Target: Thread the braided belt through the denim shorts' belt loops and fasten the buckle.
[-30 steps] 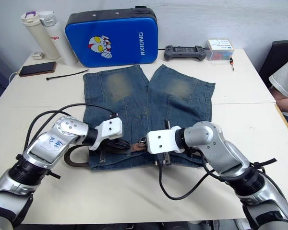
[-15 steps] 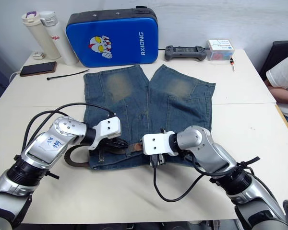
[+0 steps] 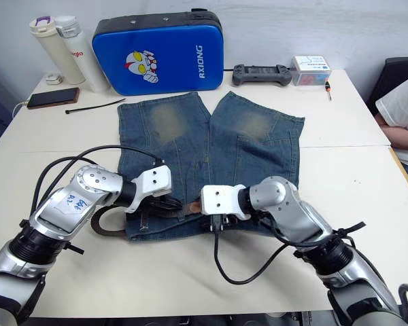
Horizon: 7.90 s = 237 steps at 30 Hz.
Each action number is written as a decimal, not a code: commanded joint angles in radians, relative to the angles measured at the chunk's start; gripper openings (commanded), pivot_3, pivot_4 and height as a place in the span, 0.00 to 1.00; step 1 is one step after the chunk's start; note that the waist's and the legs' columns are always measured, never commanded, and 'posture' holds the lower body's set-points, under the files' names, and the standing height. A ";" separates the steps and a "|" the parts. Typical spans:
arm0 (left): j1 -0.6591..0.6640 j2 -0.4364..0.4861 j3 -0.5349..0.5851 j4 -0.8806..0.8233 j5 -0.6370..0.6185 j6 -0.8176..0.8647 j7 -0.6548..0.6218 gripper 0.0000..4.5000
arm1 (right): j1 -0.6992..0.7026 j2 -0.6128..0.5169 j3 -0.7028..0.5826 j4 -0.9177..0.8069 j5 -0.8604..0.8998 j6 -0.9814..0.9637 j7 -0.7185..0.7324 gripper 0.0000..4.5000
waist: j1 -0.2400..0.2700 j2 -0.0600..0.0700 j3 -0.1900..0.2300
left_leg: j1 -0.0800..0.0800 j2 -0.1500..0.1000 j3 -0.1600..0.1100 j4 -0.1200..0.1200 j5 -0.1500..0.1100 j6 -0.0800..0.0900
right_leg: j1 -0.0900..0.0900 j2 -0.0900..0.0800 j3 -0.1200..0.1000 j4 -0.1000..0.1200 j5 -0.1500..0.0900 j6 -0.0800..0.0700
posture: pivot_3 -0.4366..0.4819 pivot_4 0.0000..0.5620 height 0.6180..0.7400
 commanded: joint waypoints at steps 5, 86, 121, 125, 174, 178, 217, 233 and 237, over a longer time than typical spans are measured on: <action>0.009 -0.001 0.025 -0.023 -0.007 0.003 0.013 0.00 | -0.033 0.011 -0.002 -0.035 -0.009 0.029 -0.026 0.46 | 0.000 0.000 0.000 | 0.000 0.000 0.000 0.000 0.000 0.000 | 0.000 0.000 0.000 0.000 0.000 0.000 | 0.48 0.27 1.00; 0.030 0.005 0.020 0.058 0.026 -0.072 -0.021 0.00 | -0.109 -0.093 0.061 -0.117 -0.203 -0.242 0.008 0.00 | 0.000 0.000 0.000 | 0.001 0.000 0.000 -0.001 0.000 0.000 | 0.000 0.000 0.000 -0.003 0.000 0.000 | 0.48 0.27 1.00; 0.007 -0.032 -0.010 0.141 0.065 -0.138 -0.048 0.00 | -0.323 -0.157 -0.076 0.072 -0.210 -0.831 -0.004 0.00 | 0.001 0.000 0.000 | 0.001 0.000 0.000 0.000 0.000 0.000 | 0.000 0.000 0.000 -0.003 0.000 0.000 | 0.48 0.27 1.00; -0.003 -0.038 -0.013 0.154 0.070 -0.147 -0.056 0.00 | -0.340 -0.171 -0.055 0.136 -0.227 -0.924 0.020 0.00 | 0.001 0.000 0.000 | 0.001 0.000 0.000 0.000 0.000 0.000 | 0.000 0.000 0.000 -0.003 0.000 0.000 | 0.48 0.27 1.00; 0.003 -0.063 -0.001 0.182 0.091 -0.181 -0.058 0.00 | -0.042 -0.378 -0.360 -0.312 0.619 0.468 -0.011 0.44 | 0.005 0.000 0.000 | 0.000 0.000 0.000 -0.001 -0.002 0.003 | 0.002 -0.001 -0.001 -0.007 0.000 0.001 | 0.48 0.27 1.00; 0.000 -0.073 0.005 0.181 0.088 -0.176 -0.055 0.00 | 0.082 -0.309 -0.522 -0.321 0.969 0.815 -0.176 0.72 | 0.008 -0.001 -0.001 | 0.000 0.000 -0.002 -0.001 -0.001 0.003 | 0.004 -0.001 -0.002 -0.008 0.000 0.001 | 0.48 0.27 1.00; 0.031 -0.089 0.010 0.149 0.087 -0.157 -0.024 0.00 | 0.295 -0.053 -0.451 -0.131 1.958 0.578 -1.600 0.72 | 0.000 -0.001 -0.001 | 0.000 0.000 0.000 -0.001 -0.003 0.009 | 0.004 -0.002 -0.001 -0.010 0.002 0.003 | 0.48 0.27 1.00; 0.028 -0.092 0.015 0.142 0.087 -0.142 -0.016 0.00 | 0.254 0.030 -0.405 -0.042 1.958 0.578 -1.724 0.72 | -0.001 -0.001 -0.001 | 0.000 0.000 -0.001 -0.002 -0.003 0.009 | 0.004 -0.002 -0.001 -0.010 0.002 0.003 | 0.48 0.27 1.00; 0.031 -0.093 0.016 0.136 0.086 -0.137 -0.011 0.00 | 0.242 0.061 -0.379 -0.012 1.958 0.581 -1.777 0.67 | -0.001 -0.001 -0.001 | 0.000 0.000 -0.001 -0.002 -0.003 0.009 | 0.004 -0.002 -0.001 -0.010 0.002 0.003 | 0.48 0.27 1.00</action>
